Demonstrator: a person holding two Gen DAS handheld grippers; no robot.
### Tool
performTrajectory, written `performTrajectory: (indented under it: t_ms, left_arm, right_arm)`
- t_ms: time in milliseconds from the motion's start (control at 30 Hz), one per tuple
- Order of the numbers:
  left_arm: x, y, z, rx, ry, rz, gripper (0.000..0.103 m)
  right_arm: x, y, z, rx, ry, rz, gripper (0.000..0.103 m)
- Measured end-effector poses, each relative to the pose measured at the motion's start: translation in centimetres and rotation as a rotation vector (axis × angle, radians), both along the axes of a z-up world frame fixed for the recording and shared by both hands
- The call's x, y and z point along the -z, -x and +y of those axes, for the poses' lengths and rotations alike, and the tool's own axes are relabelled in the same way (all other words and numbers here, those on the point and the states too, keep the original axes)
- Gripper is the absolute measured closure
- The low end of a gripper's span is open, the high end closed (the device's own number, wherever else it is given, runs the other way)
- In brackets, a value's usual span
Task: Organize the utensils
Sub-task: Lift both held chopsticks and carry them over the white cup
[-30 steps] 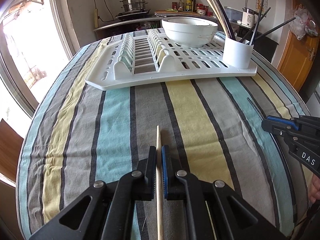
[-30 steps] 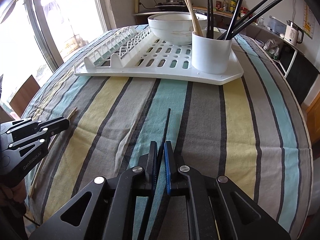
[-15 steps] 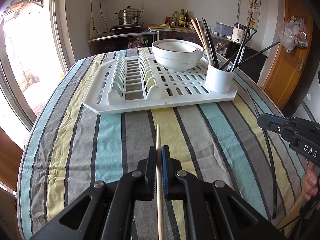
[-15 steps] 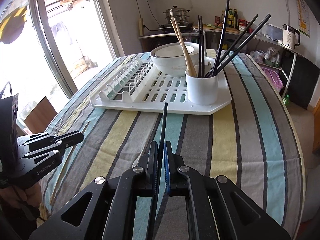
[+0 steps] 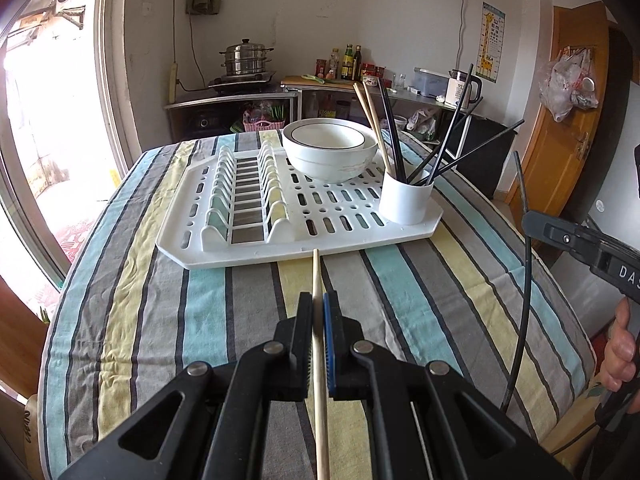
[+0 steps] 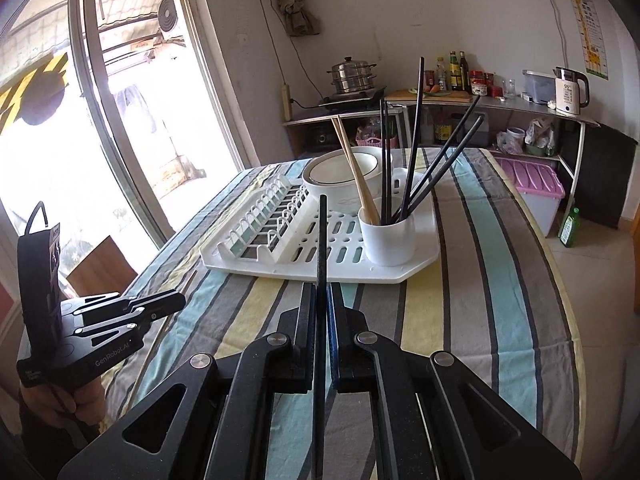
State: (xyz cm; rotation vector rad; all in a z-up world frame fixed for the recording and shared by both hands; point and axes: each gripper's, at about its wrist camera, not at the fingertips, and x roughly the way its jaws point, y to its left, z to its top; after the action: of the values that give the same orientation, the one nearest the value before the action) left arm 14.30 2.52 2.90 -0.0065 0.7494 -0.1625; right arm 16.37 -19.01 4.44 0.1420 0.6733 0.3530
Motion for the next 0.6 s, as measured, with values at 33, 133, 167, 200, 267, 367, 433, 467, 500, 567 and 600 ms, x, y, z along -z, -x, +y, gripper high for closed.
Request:
performTrajectory:
  t_ms: [33,133,167,200,267,367,433,467,500,567,600]
  left_arm:
    - [0.0,0.0,0.0,0.001,0.002,0.000,0.097]
    - [-0.4,0.0,-0.2,0.007,0.014,-0.006,0.097]
    - [-0.6,0.1,-0.2,0.009,0.018,-0.010,0.097]
    - [-0.8,0.2,-0.2,0.012,0.022,-0.016,0.097]
    - [-1.3,0.3,-0.2,0.015,0.029,-0.028,0.097]
    - [-2.0,0.6,-0.3,0.019,0.037,-0.047,0.097]
    - [-2.4,0.8,-0.4,0.022,0.042,-0.059,0.097]
    - [-2.6,0.9,-0.5,0.024,0.042,-0.063,0.097]
    - [-2.7,1.0,-0.5,0.026,0.044,-0.067,0.097]
    - [-3.0,1.1,-0.6,0.030,0.049,-0.074,0.097]
    - [-3.1,1.1,-0.7,0.031,0.051,-0.076,0.097]
  right_arm:
    - [-0.1,0.1,-0.2,0.001,-0.002,-0.004,0.098]
    - [-0.5,0.4,-0.5,0.001,-0.006,-0.017,0.098]
    - [-0.7,0.5,-0.6,0.001,-0.009,-0.022,0.098]
    - [-0.8,0.7,-0.7,0.000,-0.011,-0.028,0.098]
    - [-1.1,1.0,-1.0,0.002,-0.016,-0.041,0.098]
    - [-1.5,1.5,-1.3,0.004,-0.024,-0.057,0.098]
    - [-1.8,1.8,-1.6,0.006,-0.028,-0.069,0.098]
    - [-2.0,2.0,-1.7,0.007,-0.029,-0.074,0.098]
    - [-2.2,2.1,-1.7,0.007,-0.029,-0.079,0.098]
    - [-2.4,2.3,-1.8,0.008,-0.031,-0.087,0.098]
    - [-2.6,2.4,-1.9,0.009,-0.031,-0.091,0.098]
